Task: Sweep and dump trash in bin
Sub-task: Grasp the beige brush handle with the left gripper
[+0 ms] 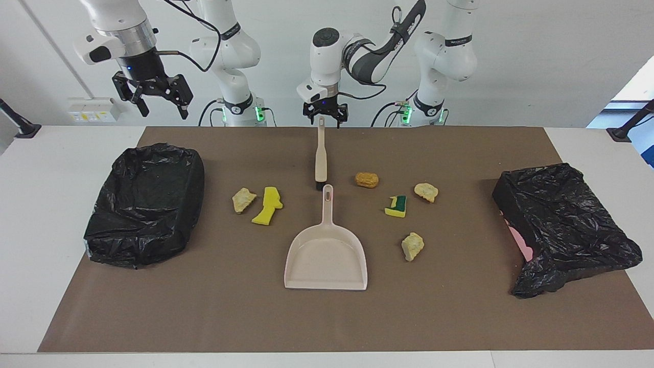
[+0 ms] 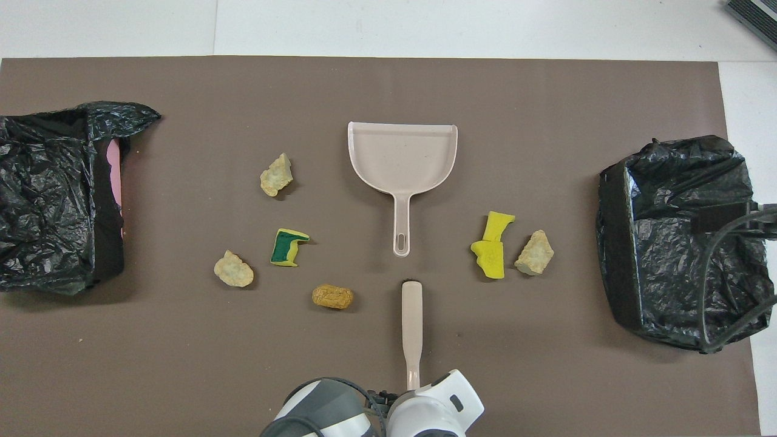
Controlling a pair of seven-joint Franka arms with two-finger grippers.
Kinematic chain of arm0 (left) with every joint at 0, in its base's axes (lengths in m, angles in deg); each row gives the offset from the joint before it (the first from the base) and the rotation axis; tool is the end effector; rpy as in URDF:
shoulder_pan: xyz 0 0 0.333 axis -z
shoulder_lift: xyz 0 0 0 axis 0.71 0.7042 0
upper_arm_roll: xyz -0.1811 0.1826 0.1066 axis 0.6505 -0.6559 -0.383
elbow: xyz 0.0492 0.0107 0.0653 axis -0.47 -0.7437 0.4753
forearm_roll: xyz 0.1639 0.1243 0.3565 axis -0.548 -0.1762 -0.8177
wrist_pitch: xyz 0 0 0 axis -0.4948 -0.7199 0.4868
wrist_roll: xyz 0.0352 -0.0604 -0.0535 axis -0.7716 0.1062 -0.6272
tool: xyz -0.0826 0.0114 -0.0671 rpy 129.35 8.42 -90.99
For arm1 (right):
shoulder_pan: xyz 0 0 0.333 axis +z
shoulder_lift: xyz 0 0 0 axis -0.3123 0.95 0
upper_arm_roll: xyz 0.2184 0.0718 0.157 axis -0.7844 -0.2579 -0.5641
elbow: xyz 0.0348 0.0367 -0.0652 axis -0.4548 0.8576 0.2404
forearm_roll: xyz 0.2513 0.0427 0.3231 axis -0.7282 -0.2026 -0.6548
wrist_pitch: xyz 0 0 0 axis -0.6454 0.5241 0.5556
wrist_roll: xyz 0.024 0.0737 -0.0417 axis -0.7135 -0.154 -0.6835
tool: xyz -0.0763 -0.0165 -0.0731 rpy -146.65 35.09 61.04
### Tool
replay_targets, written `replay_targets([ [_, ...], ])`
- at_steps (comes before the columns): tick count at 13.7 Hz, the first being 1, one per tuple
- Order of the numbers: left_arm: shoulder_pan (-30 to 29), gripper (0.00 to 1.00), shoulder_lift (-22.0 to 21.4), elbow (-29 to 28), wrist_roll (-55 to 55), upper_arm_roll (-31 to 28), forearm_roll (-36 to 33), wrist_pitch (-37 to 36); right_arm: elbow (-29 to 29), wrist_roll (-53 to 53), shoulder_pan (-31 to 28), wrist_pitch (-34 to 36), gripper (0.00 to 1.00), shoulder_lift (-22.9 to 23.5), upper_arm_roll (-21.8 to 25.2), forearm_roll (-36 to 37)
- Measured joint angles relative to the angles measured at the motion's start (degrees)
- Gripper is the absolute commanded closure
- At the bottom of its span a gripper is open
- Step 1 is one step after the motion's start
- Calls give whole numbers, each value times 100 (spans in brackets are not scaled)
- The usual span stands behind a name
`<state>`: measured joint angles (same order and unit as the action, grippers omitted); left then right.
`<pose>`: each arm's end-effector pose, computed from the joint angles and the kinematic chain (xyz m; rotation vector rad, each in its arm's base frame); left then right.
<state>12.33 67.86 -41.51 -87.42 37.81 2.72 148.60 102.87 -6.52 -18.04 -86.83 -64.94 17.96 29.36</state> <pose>0.2290 -0.4854 0.3184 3.1132 -0.3993 -0.1294 0.5286 -0.0100 0.6251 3.1309 -0.1612 0.0954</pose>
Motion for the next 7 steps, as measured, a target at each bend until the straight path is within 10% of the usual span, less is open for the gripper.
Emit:
replay_targets([
  [7,214,0,448,48,-237,-73,-2,241,0,0,0,0,0,0,0,0],
])
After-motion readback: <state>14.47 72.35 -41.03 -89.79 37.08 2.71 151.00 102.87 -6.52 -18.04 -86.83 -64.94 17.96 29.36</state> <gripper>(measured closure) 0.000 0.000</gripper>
